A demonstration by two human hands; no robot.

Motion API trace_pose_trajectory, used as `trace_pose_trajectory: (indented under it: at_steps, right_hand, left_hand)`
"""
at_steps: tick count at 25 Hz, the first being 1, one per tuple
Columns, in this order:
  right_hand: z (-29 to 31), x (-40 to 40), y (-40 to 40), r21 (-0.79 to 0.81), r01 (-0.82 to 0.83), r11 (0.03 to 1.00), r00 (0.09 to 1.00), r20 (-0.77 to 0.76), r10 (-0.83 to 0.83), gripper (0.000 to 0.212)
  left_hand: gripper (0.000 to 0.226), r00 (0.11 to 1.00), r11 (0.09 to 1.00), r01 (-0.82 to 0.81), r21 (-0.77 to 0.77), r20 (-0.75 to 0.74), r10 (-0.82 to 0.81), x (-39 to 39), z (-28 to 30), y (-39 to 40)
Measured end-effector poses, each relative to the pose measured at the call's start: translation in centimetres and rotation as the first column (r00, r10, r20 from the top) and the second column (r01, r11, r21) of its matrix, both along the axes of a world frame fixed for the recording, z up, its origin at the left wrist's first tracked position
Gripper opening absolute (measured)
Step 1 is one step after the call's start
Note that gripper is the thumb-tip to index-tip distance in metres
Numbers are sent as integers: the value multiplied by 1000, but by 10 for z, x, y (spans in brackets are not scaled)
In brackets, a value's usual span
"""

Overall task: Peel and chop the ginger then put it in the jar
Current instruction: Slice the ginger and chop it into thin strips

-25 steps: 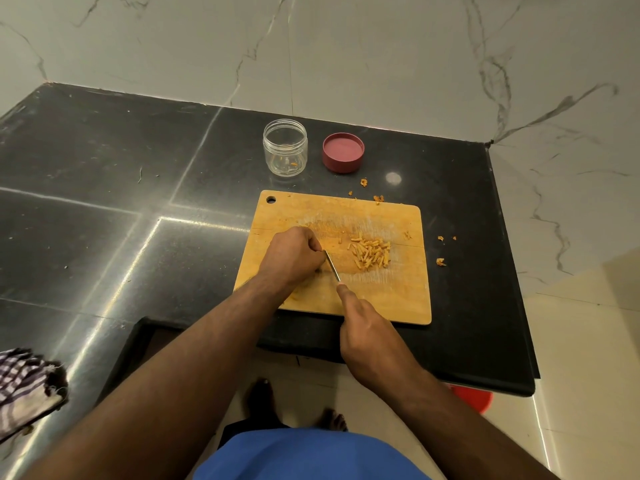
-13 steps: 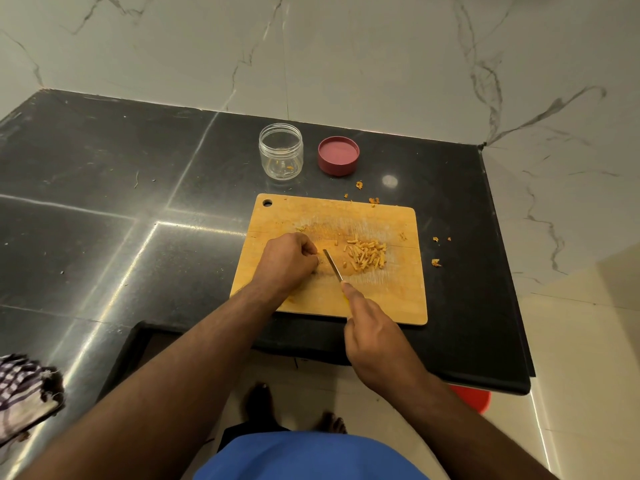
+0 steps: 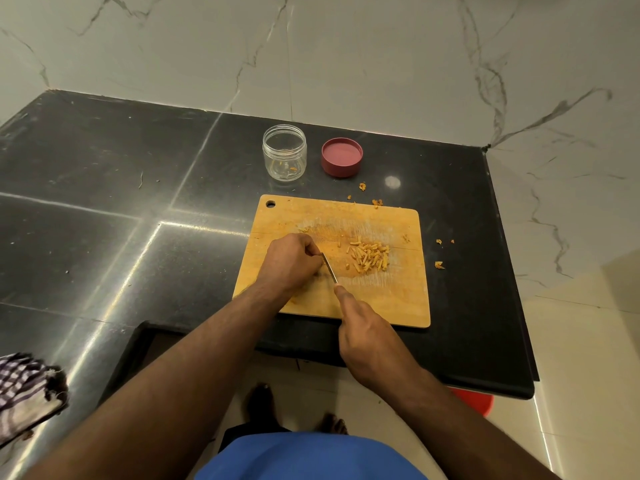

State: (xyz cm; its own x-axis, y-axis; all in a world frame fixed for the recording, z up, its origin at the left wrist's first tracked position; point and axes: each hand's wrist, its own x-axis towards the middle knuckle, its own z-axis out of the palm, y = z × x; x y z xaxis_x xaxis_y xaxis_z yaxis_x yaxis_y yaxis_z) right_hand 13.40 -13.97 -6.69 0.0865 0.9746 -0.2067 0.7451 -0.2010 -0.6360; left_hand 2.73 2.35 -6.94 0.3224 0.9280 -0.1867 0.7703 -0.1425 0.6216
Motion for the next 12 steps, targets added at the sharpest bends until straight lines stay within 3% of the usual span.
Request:
trace_pose_trajectory:
  at_steps: [6, 12]
  right_hand:
    - [-3, 4, -30, 127, 43, 991, 996, 66, -52, 55]
    - [0, 4, -17, 117, 68, 991, 996, -59, -62, 55]
  left_hand:
    - [7, 1000, 1000, 8, -25, 20, -7, -3, -2, -1]
    - [10, 999, 1000, 3, -16, 47, -2, -6, -1, -3]
